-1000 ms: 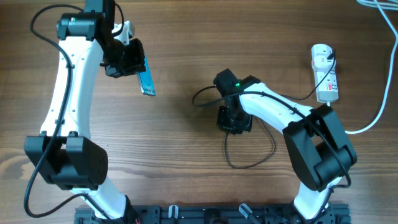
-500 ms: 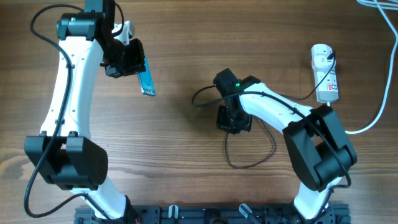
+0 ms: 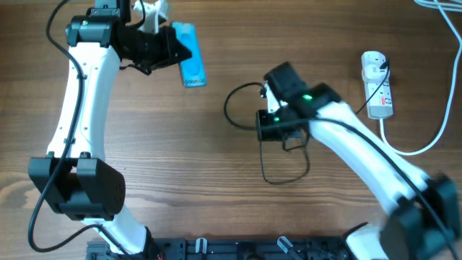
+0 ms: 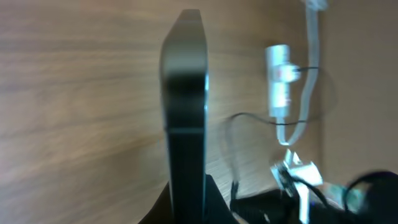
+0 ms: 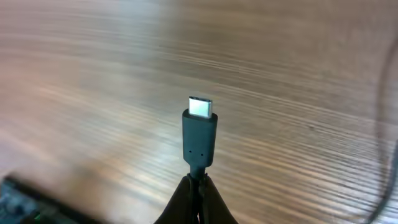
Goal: Plug charger to phone and switch on socket
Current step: 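Move the plug up to the bottom port of the held phone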
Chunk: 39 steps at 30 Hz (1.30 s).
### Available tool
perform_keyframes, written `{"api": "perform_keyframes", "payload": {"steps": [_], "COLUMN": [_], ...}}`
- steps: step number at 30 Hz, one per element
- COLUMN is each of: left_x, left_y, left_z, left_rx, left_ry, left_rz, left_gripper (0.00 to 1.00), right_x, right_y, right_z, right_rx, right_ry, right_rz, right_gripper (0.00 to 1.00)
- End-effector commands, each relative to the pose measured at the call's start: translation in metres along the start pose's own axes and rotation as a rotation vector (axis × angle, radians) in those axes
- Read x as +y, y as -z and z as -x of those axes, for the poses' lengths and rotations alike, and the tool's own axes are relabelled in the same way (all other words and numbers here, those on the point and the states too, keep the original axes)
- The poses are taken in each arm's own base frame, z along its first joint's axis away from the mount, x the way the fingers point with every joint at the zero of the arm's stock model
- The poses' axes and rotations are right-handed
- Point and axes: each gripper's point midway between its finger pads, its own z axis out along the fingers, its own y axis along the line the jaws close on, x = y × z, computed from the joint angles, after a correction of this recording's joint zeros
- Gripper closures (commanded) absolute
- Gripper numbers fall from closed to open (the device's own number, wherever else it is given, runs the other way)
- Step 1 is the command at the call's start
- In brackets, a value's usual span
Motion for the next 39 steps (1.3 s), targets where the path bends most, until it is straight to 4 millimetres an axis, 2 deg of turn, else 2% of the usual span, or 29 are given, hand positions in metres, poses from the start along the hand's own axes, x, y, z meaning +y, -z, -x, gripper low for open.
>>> {"api": "perform_keyframes", "payload": {"steps": [1,4,10,13,16,23,39], "left_x": [-0.061,-0.090,-0.112,-0.110,-0.111,-0.112,-0.111], "left_y": [0.014,0.025,0.005,-0.014,-0.022,-0.022,-0.022], "left_z": [0.001,0.000,-0.021,-0.027,-0.031,-0.032,-0.036], "left_rx": [0.003,0.012,0.063,0.078,0.087,0.090,0.115], "left_ry": [-0.088,-0.138,-0.258,-0.284,-0.299,-0.298,-0.249], "left_rz": [-0.346,-0.514,-0.522,-0.422,-0.385,-0.388,-0.382], "left_gripper": [0.96,0.96,0.96,0.96,0.96,0.96,0.96], "right_x": [0.037,0.052,0.070,0.075,0.081,0.091,0.098], "right_y": [0.042,0.053,0.056,0.064,0.072,0.078,0.084], "right_z": [-0.006,-0.010,-0.004,-0.001,0.003,0.021,0.035], "right_rx": [-0.067,-0.093,-0.138,-0.154,-0.176,-0.253,-0.316], "right_ry": [0.175,0.206,0.212,0.219,0.237,0.181,0.157], "right_rz": [0.149,0.192,0.230,0.238,0.249,0.272,0.300], "right_gripper": [0.96,0.96,0.96,0.96,0.96,0.96,0.96]}}
